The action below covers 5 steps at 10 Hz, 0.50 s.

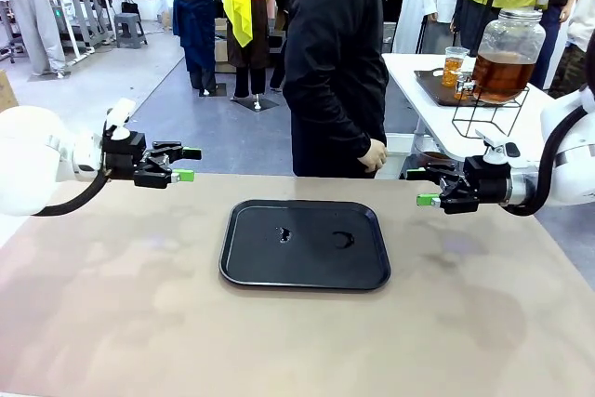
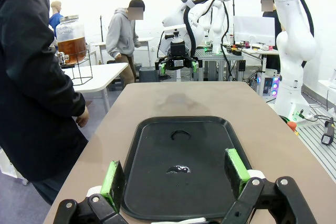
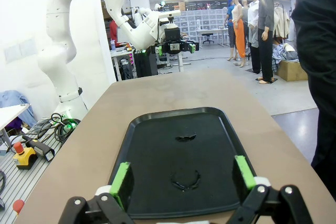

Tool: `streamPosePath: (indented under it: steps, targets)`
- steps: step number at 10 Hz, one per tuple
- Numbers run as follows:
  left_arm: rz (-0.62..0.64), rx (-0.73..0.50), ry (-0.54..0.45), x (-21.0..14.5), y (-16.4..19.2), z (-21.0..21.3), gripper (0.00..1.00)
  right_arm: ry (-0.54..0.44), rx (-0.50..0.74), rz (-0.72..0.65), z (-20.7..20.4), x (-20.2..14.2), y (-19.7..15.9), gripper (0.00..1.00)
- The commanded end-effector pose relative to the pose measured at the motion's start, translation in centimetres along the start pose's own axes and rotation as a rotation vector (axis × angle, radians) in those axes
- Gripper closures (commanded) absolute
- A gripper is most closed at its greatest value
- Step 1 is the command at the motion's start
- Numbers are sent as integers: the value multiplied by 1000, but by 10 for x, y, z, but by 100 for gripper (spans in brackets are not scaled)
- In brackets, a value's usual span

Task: Pour the drink into the iced cup.
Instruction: Open the gripper to release the iced cup you were holding.

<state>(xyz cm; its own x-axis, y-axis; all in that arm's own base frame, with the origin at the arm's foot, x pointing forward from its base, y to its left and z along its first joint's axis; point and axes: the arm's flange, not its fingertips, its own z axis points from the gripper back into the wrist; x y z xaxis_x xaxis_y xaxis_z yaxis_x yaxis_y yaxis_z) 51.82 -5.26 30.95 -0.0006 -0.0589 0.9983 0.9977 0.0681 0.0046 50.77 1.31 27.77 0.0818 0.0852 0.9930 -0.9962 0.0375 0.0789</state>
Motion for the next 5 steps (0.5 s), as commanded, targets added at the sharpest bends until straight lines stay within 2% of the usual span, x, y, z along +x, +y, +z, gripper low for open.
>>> streamPosePath:
  steps: [1, 5]
  targets:
    - [-3, 10, -6, 3, 0, -2, 0, 8, 3, -7, -2, 4, -3, 0]
    - [-3, 10, -6, 3, 0, -2, 0, 8, 3, -7, -2, 4, -3, 0]
